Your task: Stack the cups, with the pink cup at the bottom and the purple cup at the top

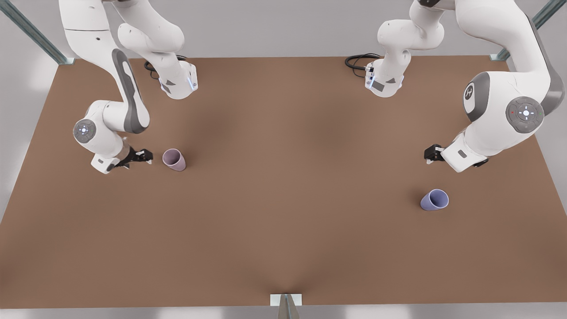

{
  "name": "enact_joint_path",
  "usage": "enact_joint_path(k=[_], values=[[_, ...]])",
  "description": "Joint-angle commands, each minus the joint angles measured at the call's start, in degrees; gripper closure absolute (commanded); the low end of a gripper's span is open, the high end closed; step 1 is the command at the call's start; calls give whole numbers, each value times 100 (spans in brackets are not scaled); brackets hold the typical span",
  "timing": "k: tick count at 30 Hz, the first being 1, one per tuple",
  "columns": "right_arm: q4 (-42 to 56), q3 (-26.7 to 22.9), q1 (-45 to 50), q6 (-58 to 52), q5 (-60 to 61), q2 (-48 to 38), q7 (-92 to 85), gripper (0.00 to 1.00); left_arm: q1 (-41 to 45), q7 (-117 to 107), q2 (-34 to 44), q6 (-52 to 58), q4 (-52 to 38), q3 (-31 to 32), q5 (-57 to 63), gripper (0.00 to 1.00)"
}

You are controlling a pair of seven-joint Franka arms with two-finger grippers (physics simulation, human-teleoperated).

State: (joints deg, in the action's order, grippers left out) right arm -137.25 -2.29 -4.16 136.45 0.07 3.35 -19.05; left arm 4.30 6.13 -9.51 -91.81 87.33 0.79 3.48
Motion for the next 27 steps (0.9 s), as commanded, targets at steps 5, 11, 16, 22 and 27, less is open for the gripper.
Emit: enact_joint_path(k=[5,11,16,22,27], values=[[339,-61,530,-154,11,315,-512,0,0,2,-7,-13,3,0,4,0],[612,-70,574,-470,11,447,-512,0,0,2,-25,-13,3,0,4,0],[340,-52,618,-585,11,403,-644,0,0,2,-34,-30,3,0,4,0],[76,-26,837,-585,11,377,-837,0,-9,2,-34,-30,3,0,4,0],[-126,-26,855,-497,11,412,-1092,0,-9,2,-69,-39,3,0,4,0]])
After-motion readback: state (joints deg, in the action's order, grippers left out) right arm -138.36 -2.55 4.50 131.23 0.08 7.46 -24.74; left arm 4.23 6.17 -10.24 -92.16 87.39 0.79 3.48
